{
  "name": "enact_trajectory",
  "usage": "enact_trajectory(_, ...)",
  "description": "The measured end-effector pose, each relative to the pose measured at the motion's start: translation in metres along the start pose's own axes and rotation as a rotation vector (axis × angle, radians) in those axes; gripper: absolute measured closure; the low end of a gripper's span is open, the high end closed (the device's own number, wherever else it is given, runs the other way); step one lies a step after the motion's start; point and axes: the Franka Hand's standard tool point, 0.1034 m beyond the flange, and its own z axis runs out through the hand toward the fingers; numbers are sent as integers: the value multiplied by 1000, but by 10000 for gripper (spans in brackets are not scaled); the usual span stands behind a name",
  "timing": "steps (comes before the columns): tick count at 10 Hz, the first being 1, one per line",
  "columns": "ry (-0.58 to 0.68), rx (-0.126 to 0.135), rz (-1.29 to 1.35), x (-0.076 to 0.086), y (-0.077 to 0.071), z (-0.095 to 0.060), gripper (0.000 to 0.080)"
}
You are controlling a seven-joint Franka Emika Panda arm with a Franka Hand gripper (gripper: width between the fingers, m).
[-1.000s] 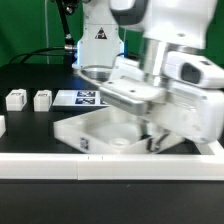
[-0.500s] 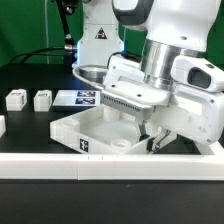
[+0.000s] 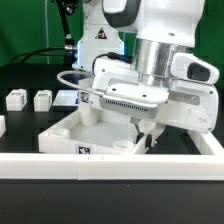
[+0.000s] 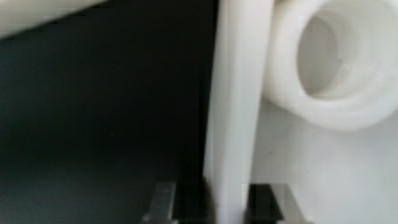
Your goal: Assemble square table
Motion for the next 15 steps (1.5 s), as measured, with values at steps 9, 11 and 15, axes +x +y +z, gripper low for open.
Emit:
enact_trajectory(9, 22, -50, -529, 10, 25, -3, 705)
enact_trajectory(11, 58, -20, -520, 15, 31, -5, 705)
enact_trajectory(15, 124, 47, -432, 14, 44, -9, 706)
